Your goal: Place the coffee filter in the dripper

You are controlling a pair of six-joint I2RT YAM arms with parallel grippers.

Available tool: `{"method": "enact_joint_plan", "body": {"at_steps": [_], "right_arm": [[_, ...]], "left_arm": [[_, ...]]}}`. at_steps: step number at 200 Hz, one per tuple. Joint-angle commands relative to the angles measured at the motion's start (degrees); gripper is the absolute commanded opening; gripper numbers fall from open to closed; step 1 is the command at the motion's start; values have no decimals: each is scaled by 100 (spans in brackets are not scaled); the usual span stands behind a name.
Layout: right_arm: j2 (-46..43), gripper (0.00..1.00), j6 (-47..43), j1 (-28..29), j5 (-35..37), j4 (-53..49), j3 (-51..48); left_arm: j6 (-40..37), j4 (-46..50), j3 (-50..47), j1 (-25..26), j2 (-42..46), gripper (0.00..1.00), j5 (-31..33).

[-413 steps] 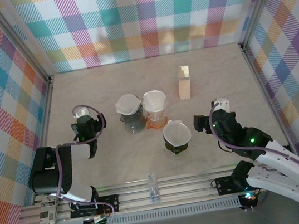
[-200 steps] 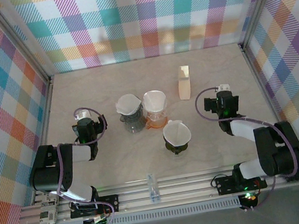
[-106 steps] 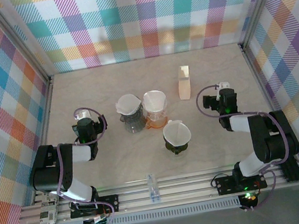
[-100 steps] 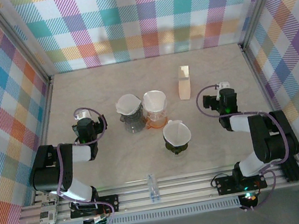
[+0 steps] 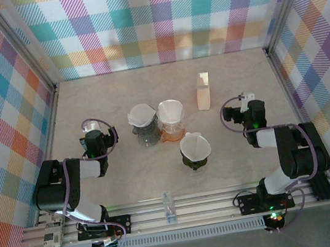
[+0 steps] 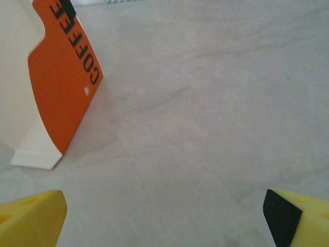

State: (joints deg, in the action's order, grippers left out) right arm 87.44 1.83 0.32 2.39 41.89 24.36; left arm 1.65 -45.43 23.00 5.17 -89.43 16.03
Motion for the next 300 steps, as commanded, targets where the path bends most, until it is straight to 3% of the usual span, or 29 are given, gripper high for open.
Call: {"method": "enact_joint_plan", "body": {"at_steps": [1,300], "right_arm": [[49,99,-60,-32,-252,509,-77],[43,99,-35,30,4,645,-129]], "left_arm": [[-72,-186,28,28,0,100,-7],[-69,-193,31,28,-4,100,-4]]}}
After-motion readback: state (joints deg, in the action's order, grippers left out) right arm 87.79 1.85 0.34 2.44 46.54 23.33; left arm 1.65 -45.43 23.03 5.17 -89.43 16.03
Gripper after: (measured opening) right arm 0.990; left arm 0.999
